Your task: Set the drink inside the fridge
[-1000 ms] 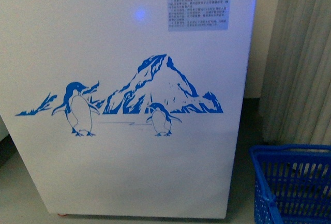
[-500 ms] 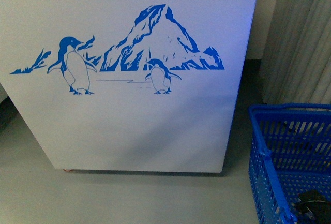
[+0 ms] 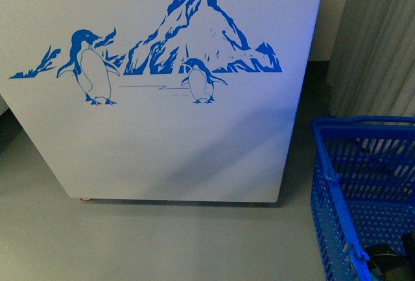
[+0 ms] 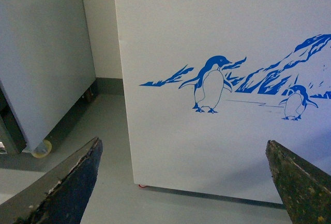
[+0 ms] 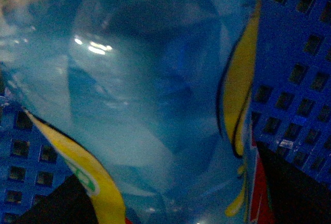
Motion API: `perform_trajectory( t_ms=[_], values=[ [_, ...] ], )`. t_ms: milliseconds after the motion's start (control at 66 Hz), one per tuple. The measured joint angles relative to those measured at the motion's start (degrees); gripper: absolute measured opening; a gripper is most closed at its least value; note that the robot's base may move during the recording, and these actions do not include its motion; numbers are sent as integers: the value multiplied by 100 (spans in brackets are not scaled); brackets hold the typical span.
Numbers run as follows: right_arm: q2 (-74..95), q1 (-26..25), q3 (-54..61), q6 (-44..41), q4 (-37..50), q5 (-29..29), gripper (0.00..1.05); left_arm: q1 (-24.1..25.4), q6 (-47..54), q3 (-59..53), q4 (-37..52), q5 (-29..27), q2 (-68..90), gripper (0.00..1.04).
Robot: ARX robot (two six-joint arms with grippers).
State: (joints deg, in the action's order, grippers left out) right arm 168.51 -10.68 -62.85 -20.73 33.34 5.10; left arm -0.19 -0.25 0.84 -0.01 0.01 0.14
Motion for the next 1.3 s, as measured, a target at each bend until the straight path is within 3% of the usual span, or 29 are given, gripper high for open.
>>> perform_trajectory(
  t_ms=[212, 515, 667, 864, 1106, 1303],
  values=[
    [-796, -122, 800, 190, 275, 13, 48, 0, 0, 0, 0, 0, 0, 97],
    [-3735, -249, 2194, 699, 240, -426, 42, 0, 0, 0, 0, 0, 0, 97],
    [-6579, -254, 2817, 1165, -914, -861, 42, 0, 0, 0, 0, 0, 0, 97],
    [-10421, -83, 2361, 2262, -2577, -1237, 42, 0, 0, 0, 0, 0, 0, 97],
    [-12222, 289, 2072, 2798, -3305, -1279, 41, 0, 0, 0, 0, 0, 0, 97],
    [-13136, 632, 2138, 2892, -3757, -931, 41, 0, 0, 0, 0, 0, 0, 97]
  ],
)
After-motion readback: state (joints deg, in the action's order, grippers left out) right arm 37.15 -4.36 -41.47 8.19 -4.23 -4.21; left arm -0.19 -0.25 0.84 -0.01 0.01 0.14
